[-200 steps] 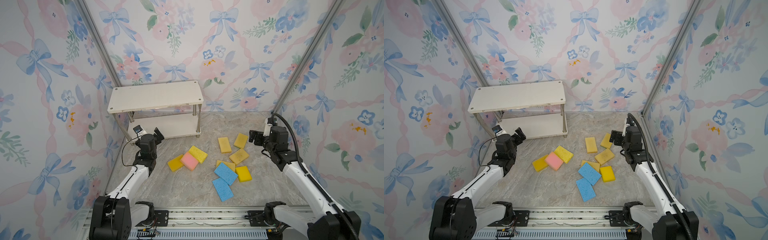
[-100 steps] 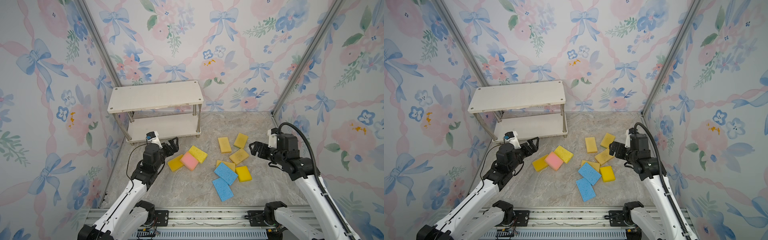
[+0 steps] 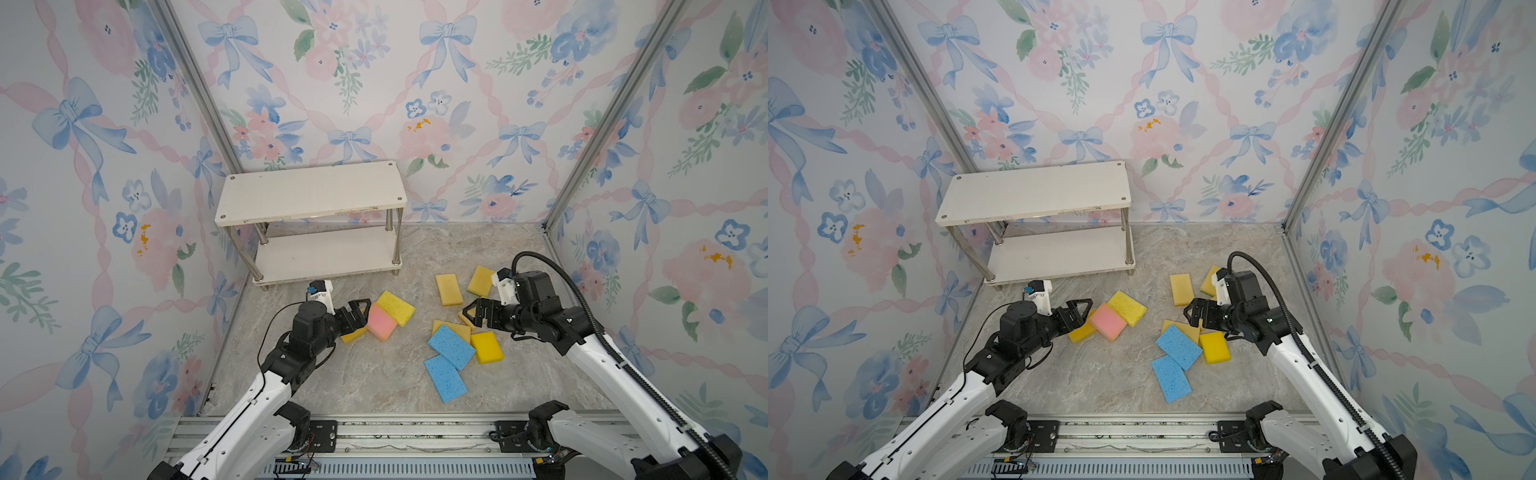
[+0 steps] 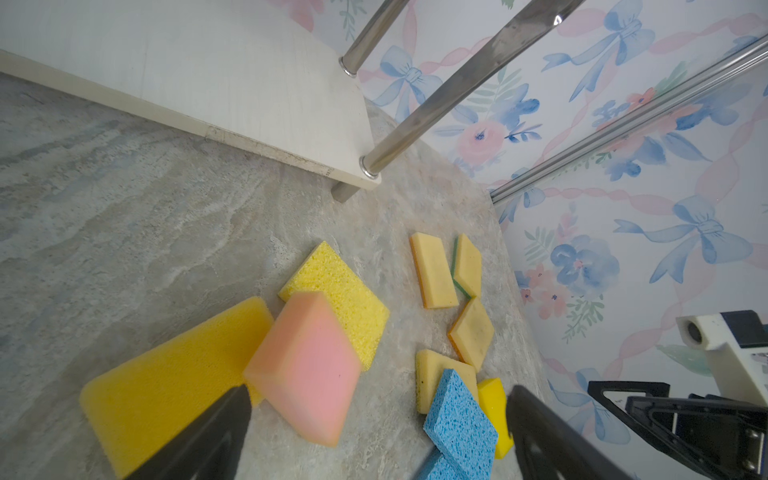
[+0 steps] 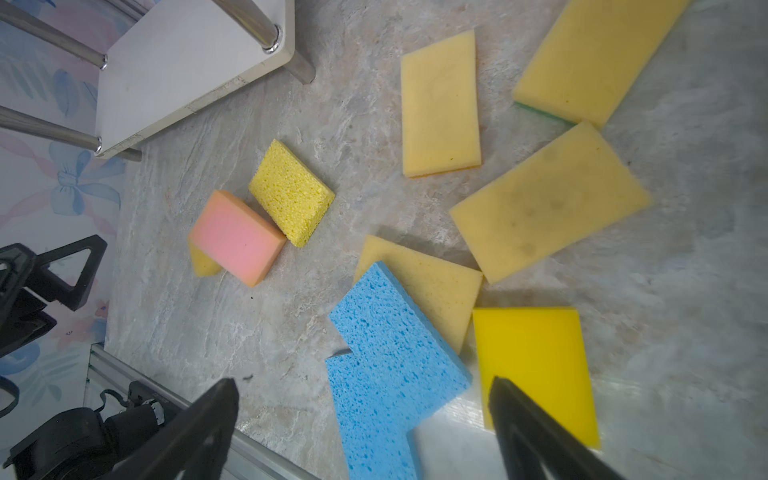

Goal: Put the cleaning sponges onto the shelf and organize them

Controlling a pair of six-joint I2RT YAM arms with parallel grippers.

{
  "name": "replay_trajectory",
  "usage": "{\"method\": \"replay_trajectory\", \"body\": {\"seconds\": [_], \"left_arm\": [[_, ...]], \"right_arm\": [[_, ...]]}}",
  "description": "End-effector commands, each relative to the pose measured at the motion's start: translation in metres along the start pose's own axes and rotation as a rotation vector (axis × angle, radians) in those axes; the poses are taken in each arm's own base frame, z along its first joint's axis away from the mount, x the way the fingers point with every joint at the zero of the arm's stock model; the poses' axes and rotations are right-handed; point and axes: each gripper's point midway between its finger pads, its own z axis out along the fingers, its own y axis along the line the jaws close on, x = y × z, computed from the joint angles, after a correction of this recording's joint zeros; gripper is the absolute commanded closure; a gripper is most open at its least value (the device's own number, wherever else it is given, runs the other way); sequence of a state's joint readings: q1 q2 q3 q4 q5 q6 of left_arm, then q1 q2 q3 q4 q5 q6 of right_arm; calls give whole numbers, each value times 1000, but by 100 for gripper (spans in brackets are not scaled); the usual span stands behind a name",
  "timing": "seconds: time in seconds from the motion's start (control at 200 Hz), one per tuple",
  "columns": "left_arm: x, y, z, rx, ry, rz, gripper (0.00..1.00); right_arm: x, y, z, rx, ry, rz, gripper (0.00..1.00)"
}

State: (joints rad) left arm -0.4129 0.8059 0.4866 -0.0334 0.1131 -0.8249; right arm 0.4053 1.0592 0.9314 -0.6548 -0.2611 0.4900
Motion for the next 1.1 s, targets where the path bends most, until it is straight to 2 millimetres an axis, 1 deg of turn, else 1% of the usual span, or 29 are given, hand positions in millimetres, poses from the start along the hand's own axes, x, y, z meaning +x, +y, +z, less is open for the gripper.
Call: {"method": "replay_trajectory", "body": {"seconds": [0.0, 0.15, 0.2, 0.28, 0.32, 0.33, 0.345, 0.415, 0.465, 0.57, 0.63, 0.74, 0.785, 0.9, 1.095], "left_arm": [[-5, -3, 7, -27, 13, -3, 2], [-27, -3, 25, -74, -9, 75, 2], [-34, -10, 33, -41, -14, 86, 2], [-47, -14, 48, -28, -45, 96, 2], [-48, -8, 59, -37, -42, 90, 2], [-57, -16, 61, -21, -58, 90, 2], [-60, -18, 64, -14, -64, 86, 2], [-68, -22, 85, 14, -62, 63, 2], [-75, -27, 100, 39, -65, 55, 2], [-90, -36, 130, 74, -73, 37, 2], [-97, -41, 144, 85, -82, 34, 2], [-110, -47, 163, 107, -112, 26, 2], [-113, -47, 171, 111, -118, 20, 2], [-121, -50, 186, 137, -147, 5, 2], [-125, -53, 210, 167, -158, -19, 2]], "right_arm": [[-30, 33, 14, -114, -51, -14, 3], [-74, 57, 43, -185, -108, -18, 3], [-89, 65, 50, -213, -137, -20, 3], [-103, 72, 59, -235, -156, -12, 3], [-107, 76, 62, -251, -156, -11, 3], [-107, 76, 63, -254, -154, -10, 3], [-107, 77, 64, -260, -151, -9, 3], [-105, 79, 65, -274, -135, -8, 3], [-99, 76, 64, -263, -120, -16, 3], [-89, 65, 56, -209, -100, -41, 3], [-83, 63, 49, -198, -91, -56, 3], [-76, 59, 36, -201, -95, -57, 3], [-73, 57, 32, -202, -101, -45, 3], [-71, 60, 22, -228, -114, -38, 3], [-69, 63, 13, -244, -120, -51, 3]]}}
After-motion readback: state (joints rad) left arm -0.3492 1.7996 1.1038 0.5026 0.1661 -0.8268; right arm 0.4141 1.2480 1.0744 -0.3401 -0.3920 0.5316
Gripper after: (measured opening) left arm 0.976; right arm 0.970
